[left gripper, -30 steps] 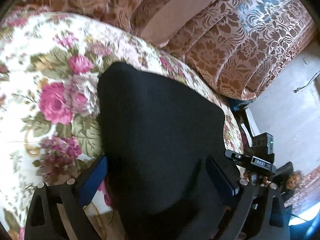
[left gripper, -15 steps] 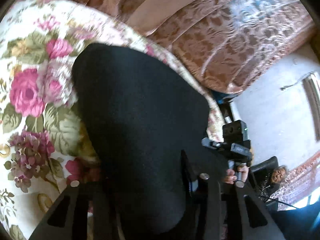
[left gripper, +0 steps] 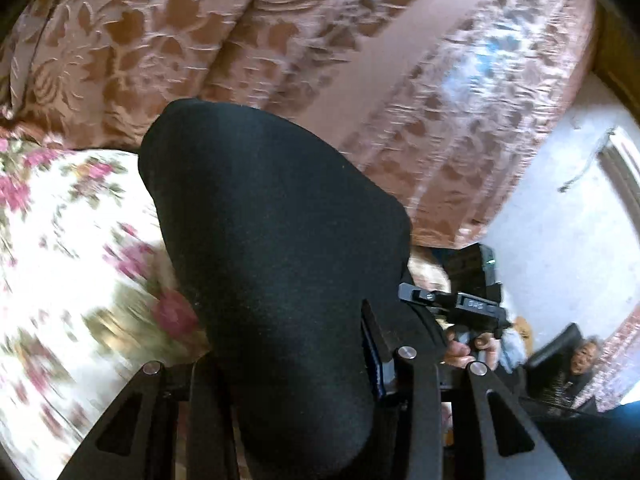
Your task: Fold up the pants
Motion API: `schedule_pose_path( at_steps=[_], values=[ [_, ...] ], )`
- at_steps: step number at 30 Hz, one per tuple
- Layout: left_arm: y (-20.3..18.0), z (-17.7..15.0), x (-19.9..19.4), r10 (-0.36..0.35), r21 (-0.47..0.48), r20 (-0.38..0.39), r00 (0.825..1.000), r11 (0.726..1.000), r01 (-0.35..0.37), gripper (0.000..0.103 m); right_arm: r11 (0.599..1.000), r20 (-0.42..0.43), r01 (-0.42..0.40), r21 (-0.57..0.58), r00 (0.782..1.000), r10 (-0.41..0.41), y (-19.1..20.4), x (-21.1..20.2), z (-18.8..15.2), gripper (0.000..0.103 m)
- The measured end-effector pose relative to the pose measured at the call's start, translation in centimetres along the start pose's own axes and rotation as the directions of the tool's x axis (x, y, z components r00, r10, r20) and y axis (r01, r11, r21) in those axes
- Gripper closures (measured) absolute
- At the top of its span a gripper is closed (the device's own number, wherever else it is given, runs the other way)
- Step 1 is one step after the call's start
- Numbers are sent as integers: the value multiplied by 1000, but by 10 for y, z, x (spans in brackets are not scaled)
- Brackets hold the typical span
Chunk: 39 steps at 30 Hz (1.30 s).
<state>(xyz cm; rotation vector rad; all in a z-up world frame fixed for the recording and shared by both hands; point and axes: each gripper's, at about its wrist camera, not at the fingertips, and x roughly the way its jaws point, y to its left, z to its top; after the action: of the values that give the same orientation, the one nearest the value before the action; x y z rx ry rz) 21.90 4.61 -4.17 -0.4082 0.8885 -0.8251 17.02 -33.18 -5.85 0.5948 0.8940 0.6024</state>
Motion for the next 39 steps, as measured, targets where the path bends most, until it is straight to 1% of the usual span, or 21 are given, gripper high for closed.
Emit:
schedule_pose_path(
  at_steps=[4,6,7,8,9,10,12,14,16,17,18,20,23,25,27,28,30,32,34,35,39],
  values=[
    [41,17,33,111,-17,-78,991,993,-113,57,999,-32,34,17,999,-33,-18,50,30,65],
    [67,13,56,182,-52,-146,972,980,-191,53,996,-63,81,29,995,-79,-35,75,37,64],
    [77,7,68,223,-42,-177,958,971,-234,42,994,-82,103,43,992,-99,-45,83,36,63],
    [84,3,73,249,-53,-178,952,964,-262,36,990,-108,133,57,986,-126,-56,94,34,62],
    [90,0,72,232,-96,-159,960,964,-249,32,988,-109,137,73,986,-128,-67,101,32,56],
    [93,-1,67,200,-137,-145,969,966,-220,32,989,-91,99,106,992,-89,-75,101,31,56],
    [92,-2,58,216,-144,-137,967,961,-236,32,987,-87,69,142,995,-57,-79,95,30,56],
    [88,-3,47,247,-132,-125,961,956,-263,33,989,-83,111,97,991,-104,-70,83,32,56],
    [81,-2,36,295,-140,-98,950,941,-307,34,979,-55,199,42,979,-196,-56,66,36,64],
    [79,-4,25,324,-145,-74,943,932,-332,34,970,-25,243,14,970,-242,-49,58,38,65],
    [72,-5,17,387,-137,-49,921,911,-390,34,961,11,275,-15,961,-275,-39,49,41,66],
    [60,-10,11,452,-105,-16,892,886,-451,36,969,40,242,-54,970,-240,-20,41,44,66],
    [43,-21,8,512,-80,7,859,856,-510,37,968,14,212,-135,977,-212,9,52,36,67],
    [32,-31,17,574,-42,8,819,818,-573,36,962,-27,209,-175,976,-217,18,66,24,67],
    [28,-38,26,620,-29,20,785,785,-619,36,950,-64,248,-189,962,-264,18,83,14,69],
    [26,-39,26,629,-26,24,777,778,-628,36,937,-77,297,-184,946,-315,13,90,10,79],
    [18,-40,22,641,-29,46,766,768,-640,37,913,-56,361,-192,924,-377,7,95,5,86],
    [3,-44,12,632,-9,82,770,773,-634,37,921,-30,358,-157,930,-367,4,89,2,86],
    [-16,-48,3,646,21,124,753,757,-653,37,925,2,354,-136,934,-357,12,78,-1,75],
    [-25,-51,-2,647,30,146,749,753,-657,36,925,16,354,-137,935,-355,20,75,-2,73],
    [-59,-64,-22,645,31,208,735,747,-664,35,888,76,415,-196,910,-409,55,63,-21,73]
  ],
)
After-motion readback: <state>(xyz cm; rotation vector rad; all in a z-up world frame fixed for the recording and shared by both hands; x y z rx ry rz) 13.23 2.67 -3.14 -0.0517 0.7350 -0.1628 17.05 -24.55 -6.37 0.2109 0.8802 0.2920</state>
